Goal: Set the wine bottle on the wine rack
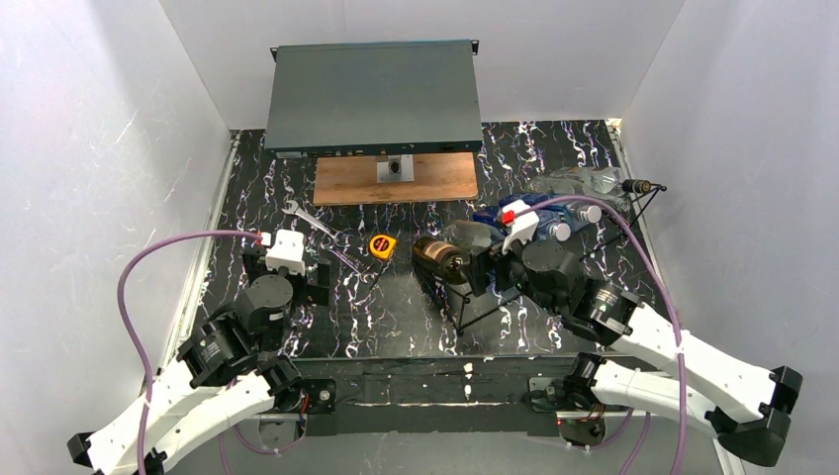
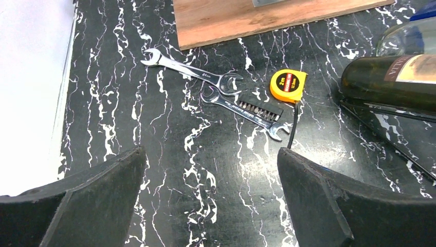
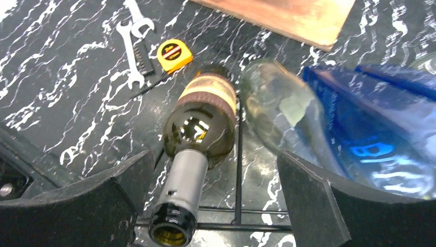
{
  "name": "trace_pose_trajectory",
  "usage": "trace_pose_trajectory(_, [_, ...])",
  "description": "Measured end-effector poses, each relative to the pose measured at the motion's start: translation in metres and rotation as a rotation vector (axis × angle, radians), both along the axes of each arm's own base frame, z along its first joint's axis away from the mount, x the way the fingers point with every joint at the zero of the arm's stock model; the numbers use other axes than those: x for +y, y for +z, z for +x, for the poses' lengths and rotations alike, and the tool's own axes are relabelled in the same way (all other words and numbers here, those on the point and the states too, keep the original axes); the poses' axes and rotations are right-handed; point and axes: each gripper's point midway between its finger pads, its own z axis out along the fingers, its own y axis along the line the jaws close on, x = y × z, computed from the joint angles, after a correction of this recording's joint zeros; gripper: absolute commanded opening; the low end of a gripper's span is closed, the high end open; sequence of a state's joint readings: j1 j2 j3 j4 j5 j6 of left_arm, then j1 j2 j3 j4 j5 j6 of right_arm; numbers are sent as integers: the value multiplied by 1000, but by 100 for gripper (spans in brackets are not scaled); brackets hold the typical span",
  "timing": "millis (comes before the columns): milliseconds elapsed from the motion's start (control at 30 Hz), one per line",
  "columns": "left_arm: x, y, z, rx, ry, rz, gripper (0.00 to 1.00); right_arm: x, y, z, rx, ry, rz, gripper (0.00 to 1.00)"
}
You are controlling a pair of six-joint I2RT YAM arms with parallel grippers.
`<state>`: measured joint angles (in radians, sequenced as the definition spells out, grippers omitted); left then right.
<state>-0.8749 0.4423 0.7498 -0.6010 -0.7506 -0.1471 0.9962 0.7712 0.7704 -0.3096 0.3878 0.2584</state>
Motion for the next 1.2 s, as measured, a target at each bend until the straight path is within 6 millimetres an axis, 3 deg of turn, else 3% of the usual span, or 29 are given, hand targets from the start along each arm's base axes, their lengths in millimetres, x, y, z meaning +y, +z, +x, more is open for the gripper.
trace_pose_trajectory(67, [-1,4,-1,-1,-7,-11,99,-1,12,6,-15,-22,-33,98])
trace_pose_trajectory(167, [-2,26,-3,-28,-18,-56,99,-7,39,17,-67,-73,-48,99])
trace_pose_trajectory(433, [5,131,-20,-185,-78,-280,99,-36,124,27,-226,-191,14,98])
trace_pose_trajectory(667, [24,198,-45,-309,-128,-428,99,-74,187,17,-348,-256,97,99])
trace_pose_trajectory(900, [53,234,-70,-415,-150,-504,99,-127,241,-5,-462,-329,200,98])
trace_pose_trajectory(1033, [71,246,-83,-468,-144,-526,99,-145,250,-12,-488,-360,228,98])
trace_pose_trajectory(1200, [81,247,-86,-491,-123,-517,99,-149,250,-13,-495,-367,220,98])
